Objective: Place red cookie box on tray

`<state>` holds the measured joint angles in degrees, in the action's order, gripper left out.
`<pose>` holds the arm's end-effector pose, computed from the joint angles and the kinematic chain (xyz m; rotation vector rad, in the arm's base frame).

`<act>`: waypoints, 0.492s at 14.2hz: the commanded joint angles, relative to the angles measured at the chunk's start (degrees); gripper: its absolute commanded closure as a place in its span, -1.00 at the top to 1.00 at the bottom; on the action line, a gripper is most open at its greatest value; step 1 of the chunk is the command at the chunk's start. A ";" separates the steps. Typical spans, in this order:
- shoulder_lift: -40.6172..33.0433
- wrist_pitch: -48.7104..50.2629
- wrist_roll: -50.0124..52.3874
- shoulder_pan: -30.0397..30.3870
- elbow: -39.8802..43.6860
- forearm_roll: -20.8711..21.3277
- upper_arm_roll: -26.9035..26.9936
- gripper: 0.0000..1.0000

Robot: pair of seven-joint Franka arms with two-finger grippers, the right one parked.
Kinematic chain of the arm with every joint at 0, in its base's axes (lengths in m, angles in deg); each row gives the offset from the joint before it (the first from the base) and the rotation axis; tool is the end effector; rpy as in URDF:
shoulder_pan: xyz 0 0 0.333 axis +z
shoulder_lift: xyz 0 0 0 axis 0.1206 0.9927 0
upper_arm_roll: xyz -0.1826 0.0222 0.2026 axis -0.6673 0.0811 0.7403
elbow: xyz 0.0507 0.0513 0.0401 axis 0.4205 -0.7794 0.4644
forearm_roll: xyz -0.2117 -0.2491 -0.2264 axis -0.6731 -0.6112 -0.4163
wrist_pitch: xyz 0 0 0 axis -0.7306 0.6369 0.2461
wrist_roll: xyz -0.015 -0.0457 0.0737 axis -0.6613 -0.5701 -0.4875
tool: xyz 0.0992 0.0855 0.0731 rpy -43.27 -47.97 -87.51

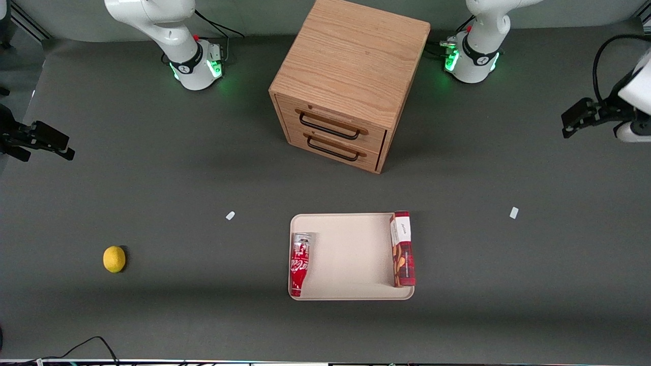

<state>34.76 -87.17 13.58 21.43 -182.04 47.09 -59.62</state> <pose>0.5292 -0.0179 0.5496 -3.0926 0.0835 -0.0494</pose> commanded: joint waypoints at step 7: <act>-2.19 0.78 -2.29 0.88 -0.98 -4.45 -0.25 1.00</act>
<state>33.78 -87.07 12.55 21.57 -182.23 43.52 -59.61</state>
